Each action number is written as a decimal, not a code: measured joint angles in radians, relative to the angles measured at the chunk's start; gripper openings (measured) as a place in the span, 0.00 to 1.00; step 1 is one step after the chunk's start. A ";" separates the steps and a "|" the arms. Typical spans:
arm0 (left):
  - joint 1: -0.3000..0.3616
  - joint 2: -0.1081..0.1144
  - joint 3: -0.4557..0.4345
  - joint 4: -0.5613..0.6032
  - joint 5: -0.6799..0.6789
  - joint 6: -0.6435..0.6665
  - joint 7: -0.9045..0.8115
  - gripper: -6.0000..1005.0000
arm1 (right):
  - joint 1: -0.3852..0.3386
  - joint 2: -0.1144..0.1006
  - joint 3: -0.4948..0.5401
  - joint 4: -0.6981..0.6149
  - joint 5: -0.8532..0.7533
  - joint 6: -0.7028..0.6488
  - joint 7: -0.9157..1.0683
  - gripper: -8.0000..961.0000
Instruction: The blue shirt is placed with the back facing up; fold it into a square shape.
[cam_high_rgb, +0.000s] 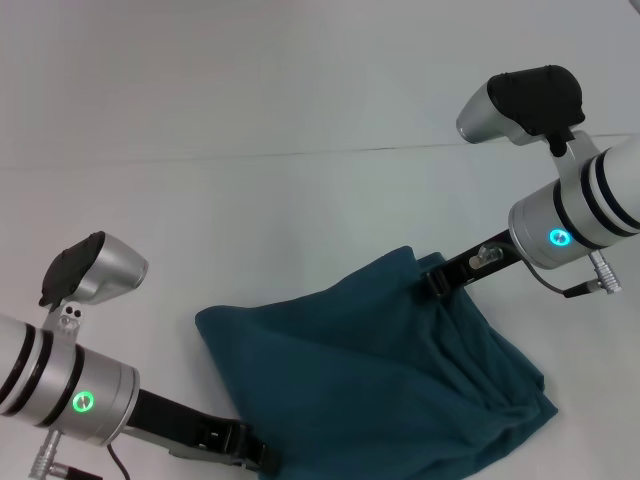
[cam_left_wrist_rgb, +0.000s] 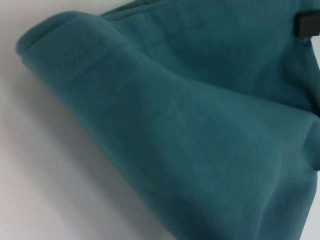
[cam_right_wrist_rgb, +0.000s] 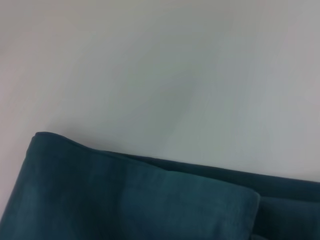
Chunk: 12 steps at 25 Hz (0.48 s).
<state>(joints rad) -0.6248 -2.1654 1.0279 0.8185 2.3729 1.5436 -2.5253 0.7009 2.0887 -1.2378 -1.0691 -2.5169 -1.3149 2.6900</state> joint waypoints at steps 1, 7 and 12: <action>0.000 0.000 0.002 0.000 0.000 0.001 0.001 0.13 | -0.001 0.000 0.000 0.000 0.001 0.000 0.000 0.10; -0.005 0.019 -0.011 0.003 0.000 0.011 0.010 0.07 | -0.002 0.002 0.000 0.000 0.003 0.000 -0.001 0.10; -0.018 0.045 -0.039 0.002 0.010 0.024 0.029 0.08 | -0.004 0.004 0.005 0.002 0.004 0.001 0.000 0.10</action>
<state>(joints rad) -0.6426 -2.1206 0.9885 0.8201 2.3831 1.5673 -2.4966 0.6971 2.0928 -1.2324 -1.0667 -2.5130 -1.3144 2.6897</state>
